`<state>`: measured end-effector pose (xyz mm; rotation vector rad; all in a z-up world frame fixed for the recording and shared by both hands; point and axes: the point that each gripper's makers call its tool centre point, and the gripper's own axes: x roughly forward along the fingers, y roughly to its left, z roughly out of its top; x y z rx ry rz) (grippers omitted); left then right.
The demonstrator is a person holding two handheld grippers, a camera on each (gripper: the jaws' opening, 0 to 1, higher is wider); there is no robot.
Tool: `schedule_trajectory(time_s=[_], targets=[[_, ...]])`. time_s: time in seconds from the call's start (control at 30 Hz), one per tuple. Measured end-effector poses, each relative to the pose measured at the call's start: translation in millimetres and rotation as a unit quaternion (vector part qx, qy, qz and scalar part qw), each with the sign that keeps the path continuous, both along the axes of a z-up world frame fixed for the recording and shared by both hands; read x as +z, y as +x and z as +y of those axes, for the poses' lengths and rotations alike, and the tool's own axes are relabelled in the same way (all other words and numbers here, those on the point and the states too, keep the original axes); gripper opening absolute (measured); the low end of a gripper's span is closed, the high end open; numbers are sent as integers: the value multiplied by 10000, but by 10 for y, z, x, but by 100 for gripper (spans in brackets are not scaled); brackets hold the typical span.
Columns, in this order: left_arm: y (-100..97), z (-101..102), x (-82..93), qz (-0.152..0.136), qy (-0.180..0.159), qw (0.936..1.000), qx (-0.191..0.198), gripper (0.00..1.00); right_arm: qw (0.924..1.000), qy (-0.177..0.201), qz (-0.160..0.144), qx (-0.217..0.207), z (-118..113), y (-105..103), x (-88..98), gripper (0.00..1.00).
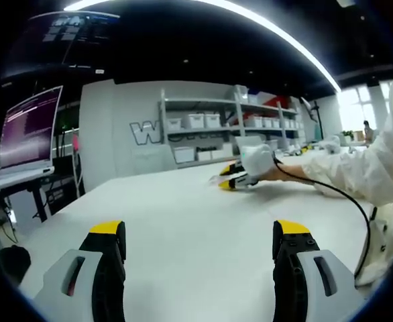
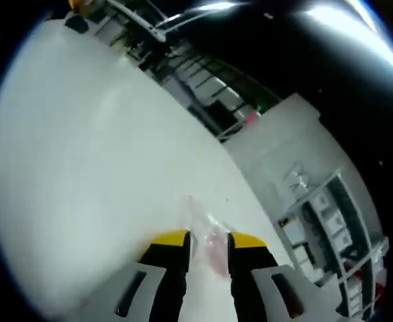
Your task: Open the resealable bag by pulling the two sides of the seal apart until the entire bag opening is separated and visibly accessible.
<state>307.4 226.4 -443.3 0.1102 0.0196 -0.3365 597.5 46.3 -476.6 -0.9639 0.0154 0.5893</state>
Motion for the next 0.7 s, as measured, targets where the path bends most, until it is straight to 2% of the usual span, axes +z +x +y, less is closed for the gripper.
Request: schedule_trajectory(time_s=[0.27,0.57,0.7], targets=[[-3,-7,21,-21,24,10000,-8,90,9999,-97,20,23,19,-34,-43,12],[15,-17,27,-17,33,10000,-19,90,9999,71,112,2,16,-12,-53,9],[19,-26,32,-19,38,10000,-31,90,9998,101,180,-34,3,19,-70,5]])
